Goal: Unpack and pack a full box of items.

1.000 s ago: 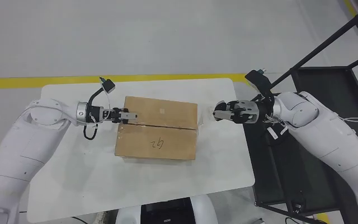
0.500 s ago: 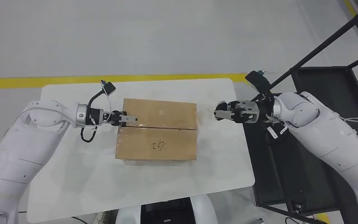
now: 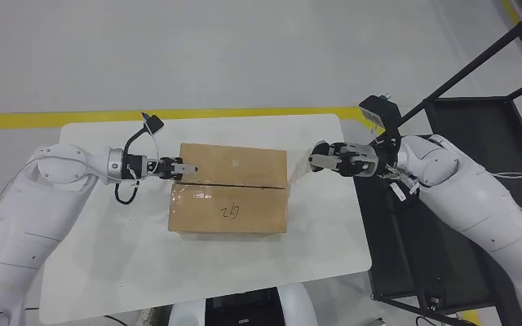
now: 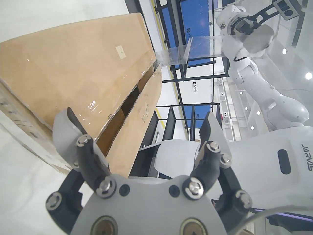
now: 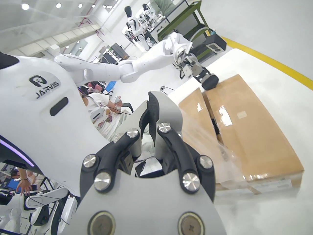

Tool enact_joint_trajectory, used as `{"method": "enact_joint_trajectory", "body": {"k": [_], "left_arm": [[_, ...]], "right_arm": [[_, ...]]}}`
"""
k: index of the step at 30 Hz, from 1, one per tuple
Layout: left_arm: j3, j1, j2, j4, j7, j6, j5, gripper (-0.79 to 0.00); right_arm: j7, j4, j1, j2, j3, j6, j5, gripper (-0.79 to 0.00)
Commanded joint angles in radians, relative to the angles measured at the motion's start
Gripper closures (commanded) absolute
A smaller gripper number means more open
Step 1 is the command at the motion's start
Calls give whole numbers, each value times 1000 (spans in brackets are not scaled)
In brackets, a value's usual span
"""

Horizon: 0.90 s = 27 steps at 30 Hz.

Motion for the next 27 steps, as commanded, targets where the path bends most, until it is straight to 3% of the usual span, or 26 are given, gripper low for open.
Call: {"method": "enact_joint_trajectory", "body": {"k": [1,10,17,21,27], "left_arm": [[-11,7,3,-4,8,6,11,-785],[-130,81,36,-34,70,-7,44,-785],[-213,165,63,-71,94,44,80,-785],[-192,177,59,-76,75,51,75,-785],[-98,114,26,-45,54,50,74,-785]], "right_arm": [[24,-5,19,-7,-4,16,42,0],[76,-2,113,-71,-66,68,108,0],[103,-4,191,-128,-113,96,177,0],[118,28,218,-155,-134,110,147,0],[129,106,228,-191,-166,133,94,0]]}}
